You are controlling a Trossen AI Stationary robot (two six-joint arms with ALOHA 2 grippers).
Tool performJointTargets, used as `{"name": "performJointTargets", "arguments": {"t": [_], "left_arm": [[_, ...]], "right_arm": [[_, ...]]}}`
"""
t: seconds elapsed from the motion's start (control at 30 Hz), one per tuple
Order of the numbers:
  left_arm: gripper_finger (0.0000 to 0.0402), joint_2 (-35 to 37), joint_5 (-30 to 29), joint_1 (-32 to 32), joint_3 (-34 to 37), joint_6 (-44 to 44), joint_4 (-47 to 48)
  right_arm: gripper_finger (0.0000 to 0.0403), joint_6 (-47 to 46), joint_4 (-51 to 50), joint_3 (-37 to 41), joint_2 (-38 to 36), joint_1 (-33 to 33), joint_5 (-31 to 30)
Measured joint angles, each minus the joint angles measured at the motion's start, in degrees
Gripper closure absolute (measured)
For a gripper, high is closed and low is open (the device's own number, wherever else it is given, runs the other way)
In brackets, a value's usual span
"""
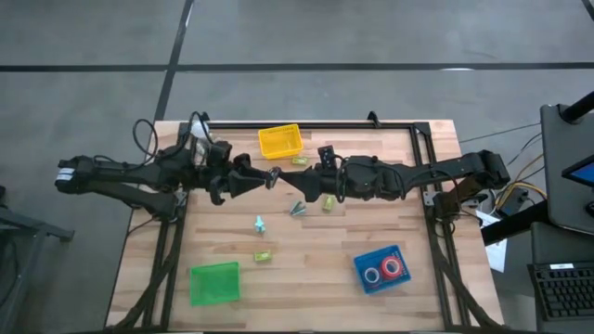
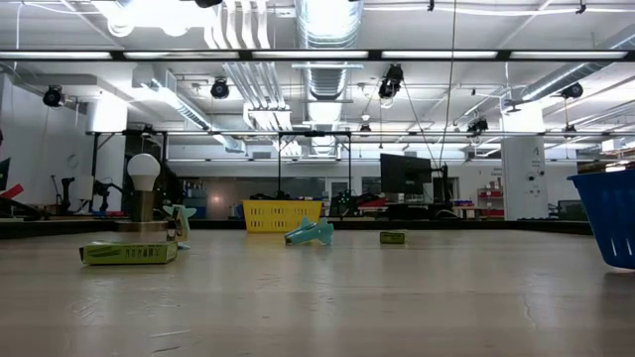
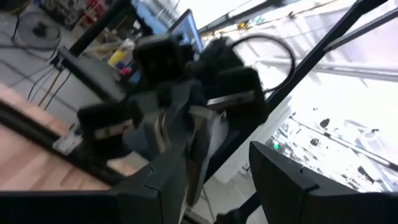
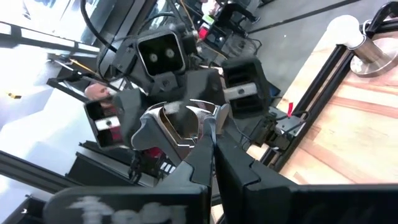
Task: Pick and place Stapler, Stapler remover, tape
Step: Put the black staple remover into the green basket
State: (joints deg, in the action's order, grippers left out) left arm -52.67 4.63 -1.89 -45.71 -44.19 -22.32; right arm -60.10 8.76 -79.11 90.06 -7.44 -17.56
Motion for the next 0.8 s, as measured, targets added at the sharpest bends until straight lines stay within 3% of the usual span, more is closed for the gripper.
{"name": "performJointTargets", "arguments": {"t": [0.53,0.8], "left_arm": [[0.0288,1.38,-1.34,0.08,0.02,-1.87,1.48],[0.0344,1.38,-1.82,0.09,0.09,-2.18,2.87]], "right_arm": [[0.0394,-0.98,-0.94,0.00,0.02,-0.05,0.05],[0.0394,-0.98,-1.03,0.00,0.02,-0.05,0.15]]}}
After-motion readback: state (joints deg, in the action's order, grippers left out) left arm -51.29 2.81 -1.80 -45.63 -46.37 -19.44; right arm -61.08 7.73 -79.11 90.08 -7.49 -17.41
